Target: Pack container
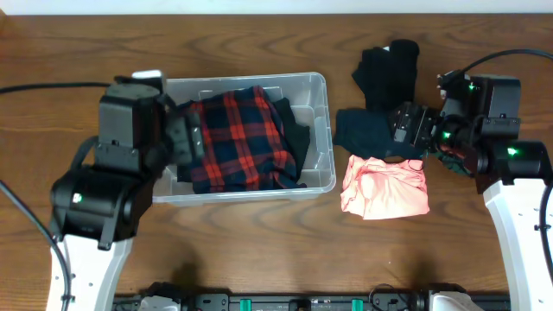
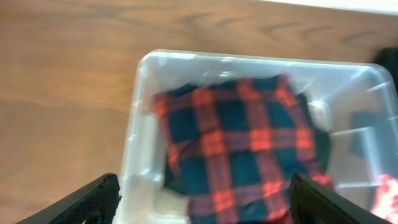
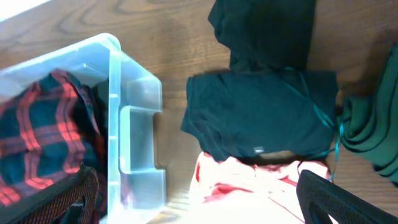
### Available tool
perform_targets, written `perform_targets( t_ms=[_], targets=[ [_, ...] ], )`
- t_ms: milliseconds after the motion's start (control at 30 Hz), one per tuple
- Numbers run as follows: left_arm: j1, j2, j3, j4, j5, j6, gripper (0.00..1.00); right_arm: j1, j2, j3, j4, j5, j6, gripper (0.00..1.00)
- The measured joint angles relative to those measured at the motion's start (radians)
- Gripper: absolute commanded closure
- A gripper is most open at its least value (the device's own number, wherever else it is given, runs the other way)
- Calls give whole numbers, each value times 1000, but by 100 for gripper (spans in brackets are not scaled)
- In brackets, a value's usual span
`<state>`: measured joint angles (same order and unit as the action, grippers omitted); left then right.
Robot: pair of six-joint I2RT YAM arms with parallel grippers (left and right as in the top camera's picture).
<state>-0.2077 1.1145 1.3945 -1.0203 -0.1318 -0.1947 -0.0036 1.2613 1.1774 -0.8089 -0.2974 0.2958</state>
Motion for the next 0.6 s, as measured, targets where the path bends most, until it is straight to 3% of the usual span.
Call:
perform_targets(
  t_ms=[33,67,100,233,433,600],
  targets=[
    [5,-6,0,-27,-19,-9,11,0,0,0,13,3,6,11],
    [13,-12,0,-60,-41,-17,3,-2,0,0,24,5,14,12],
    [25,-18,0,-97,-66,-24,2,-6,0,0,28,14,25,11],
    [75,-40,0,-199,-120,-48,2,-76,0,0,29,66,72,1],
    [113,-56,0,-259,-151,-64,2,-354,21,0,38,78,95,1],
    [113,-56,0,-259,-160,-64,2,-543,145,2,81,0,97,1]
  ],
)
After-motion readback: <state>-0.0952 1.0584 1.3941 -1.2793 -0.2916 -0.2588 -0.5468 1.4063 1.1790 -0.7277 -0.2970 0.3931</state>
